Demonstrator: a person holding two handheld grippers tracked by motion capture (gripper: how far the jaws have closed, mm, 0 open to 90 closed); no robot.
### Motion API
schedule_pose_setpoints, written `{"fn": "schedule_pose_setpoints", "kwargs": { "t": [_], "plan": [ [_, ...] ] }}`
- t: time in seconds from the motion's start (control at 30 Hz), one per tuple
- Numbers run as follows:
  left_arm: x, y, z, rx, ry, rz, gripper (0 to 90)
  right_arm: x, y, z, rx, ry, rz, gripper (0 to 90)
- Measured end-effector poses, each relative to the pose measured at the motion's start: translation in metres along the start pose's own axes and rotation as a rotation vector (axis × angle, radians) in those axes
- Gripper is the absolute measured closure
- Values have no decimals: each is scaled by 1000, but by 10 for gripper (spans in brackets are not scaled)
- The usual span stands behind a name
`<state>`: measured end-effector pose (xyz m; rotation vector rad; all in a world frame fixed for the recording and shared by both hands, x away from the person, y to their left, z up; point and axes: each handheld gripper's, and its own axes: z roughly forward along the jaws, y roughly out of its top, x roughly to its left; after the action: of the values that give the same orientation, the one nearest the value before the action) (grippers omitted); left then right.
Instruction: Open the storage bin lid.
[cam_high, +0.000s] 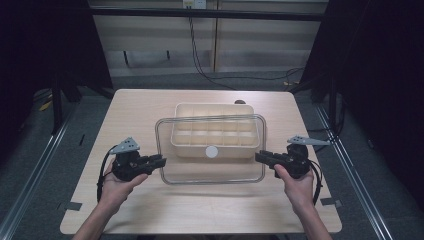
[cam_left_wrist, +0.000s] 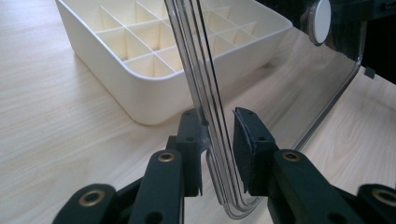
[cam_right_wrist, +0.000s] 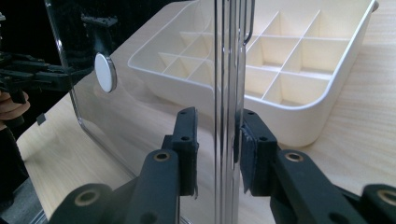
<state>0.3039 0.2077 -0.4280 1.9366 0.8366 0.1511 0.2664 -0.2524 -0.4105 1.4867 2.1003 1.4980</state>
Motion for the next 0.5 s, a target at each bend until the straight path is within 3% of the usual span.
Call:
{"fn": "schedule_pose_setpoints", "kwargs": {
  "t": [0.5],
  "plan": [
    [-11, -12, -6, 19, 1, 3, 731, 9, -17, -6, 6, -2, -2, 703]
  ]
}}
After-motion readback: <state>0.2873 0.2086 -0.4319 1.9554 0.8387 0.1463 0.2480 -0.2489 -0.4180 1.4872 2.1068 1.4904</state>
